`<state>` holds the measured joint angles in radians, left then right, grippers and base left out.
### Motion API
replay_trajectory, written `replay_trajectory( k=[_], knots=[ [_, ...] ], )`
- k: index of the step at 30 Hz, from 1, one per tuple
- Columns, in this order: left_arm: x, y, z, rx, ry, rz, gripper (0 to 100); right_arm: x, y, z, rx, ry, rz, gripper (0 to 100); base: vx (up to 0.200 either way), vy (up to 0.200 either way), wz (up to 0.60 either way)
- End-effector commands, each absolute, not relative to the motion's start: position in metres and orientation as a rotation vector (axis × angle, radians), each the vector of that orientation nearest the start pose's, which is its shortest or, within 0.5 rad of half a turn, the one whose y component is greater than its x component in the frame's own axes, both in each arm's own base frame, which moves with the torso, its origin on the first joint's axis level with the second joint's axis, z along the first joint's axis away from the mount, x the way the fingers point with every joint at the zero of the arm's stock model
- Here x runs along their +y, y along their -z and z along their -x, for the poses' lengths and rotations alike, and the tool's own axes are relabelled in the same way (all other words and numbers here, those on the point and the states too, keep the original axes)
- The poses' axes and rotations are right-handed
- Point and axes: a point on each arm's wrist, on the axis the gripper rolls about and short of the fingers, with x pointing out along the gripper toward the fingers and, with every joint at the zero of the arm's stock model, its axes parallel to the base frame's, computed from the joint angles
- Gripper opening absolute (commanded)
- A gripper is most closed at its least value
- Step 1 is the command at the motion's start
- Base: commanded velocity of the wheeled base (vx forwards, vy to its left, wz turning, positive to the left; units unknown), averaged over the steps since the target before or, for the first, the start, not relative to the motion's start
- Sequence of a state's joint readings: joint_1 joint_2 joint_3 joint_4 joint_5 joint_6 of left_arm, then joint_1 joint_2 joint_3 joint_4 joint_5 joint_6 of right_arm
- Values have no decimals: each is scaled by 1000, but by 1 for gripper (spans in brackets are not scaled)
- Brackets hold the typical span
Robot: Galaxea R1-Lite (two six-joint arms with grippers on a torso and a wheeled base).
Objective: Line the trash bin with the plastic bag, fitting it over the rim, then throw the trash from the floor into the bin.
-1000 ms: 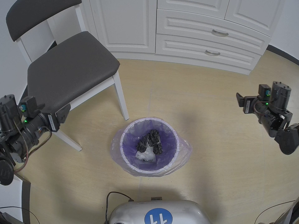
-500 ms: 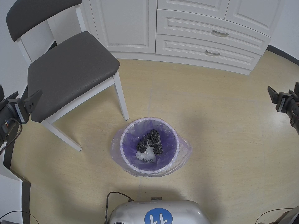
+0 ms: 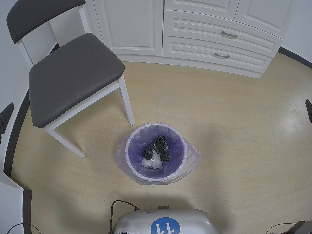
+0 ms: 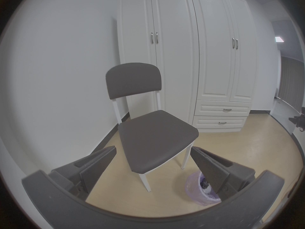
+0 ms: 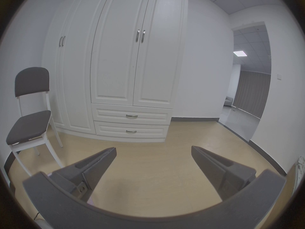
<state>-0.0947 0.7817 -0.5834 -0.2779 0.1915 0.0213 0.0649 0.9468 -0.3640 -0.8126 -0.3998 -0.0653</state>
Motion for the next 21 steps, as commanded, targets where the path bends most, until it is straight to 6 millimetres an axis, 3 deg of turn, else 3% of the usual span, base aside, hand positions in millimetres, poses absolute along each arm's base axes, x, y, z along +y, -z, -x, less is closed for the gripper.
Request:
replay_trajectory(
  k=[1,6,8,21],
  knots=[
    [2,-266,-32,-186,-150,8,100,-6,-226,-60,-292,371,-2,100,0,0,0],
    [5,-262,-10,-217,-191,16,100,-8,-217,-25,-280,369,3,100,0,0,0],
    [7,-258,8,-227,-200,19,100,-8,-210,-7,-279,364,3,100,0,0,0],
    [9,-237,87,-257,-256,17,100,-11,-185,63,-323,371,-7,100,0,0,0]
  ],
)
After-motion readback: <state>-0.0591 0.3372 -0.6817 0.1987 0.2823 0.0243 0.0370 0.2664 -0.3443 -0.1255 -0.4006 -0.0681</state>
